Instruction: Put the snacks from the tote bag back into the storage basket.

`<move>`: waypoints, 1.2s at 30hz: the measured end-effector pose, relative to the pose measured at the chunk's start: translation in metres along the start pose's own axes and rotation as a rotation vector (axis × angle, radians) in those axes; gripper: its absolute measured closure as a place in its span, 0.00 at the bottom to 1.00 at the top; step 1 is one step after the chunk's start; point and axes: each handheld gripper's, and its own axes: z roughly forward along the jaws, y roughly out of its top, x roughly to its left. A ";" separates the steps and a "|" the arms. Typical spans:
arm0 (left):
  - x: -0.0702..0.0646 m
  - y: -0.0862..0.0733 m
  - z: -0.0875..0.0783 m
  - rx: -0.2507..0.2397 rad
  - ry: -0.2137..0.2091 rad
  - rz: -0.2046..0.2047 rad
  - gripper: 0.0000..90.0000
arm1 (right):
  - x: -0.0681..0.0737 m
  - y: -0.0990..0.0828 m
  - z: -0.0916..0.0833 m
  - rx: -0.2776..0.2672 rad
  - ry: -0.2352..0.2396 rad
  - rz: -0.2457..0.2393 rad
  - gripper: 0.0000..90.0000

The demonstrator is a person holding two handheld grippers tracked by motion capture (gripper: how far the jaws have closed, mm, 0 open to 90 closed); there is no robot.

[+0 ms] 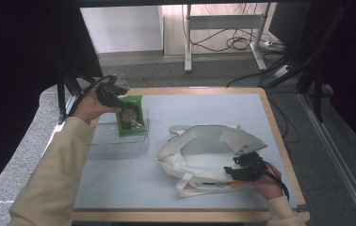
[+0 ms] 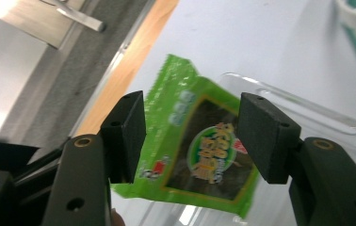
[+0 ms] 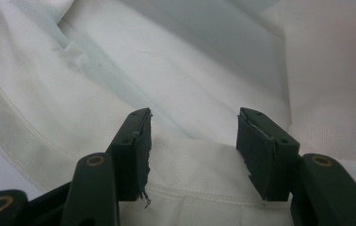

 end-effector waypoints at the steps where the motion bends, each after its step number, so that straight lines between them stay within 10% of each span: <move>1: -0.002 0.000 -0.001 -0.006 -0.012 -0.004 0.46 | 0.000 0.000 0.000 0.000 0.000 0.000 0.50; 11: -0.029 -0.010 -0.015 -0.086 -0.161 -0.133 0.46 | 0.000 0.000 -0.001 -0.003 0.000 0.001 0.50; 19: -0.055 -0.023 -0.031 -0.153 -0.193 -0.226 0.43 | 0.000 0.000 -0.003 -0.010 0.001 0.002 0.49; 36: -0.119 -0.054 -0.042 -0.233 -0.233 -0.269 0.38 | -0.002 0.001 -0.011 -0.052 0.002 0.021 0.45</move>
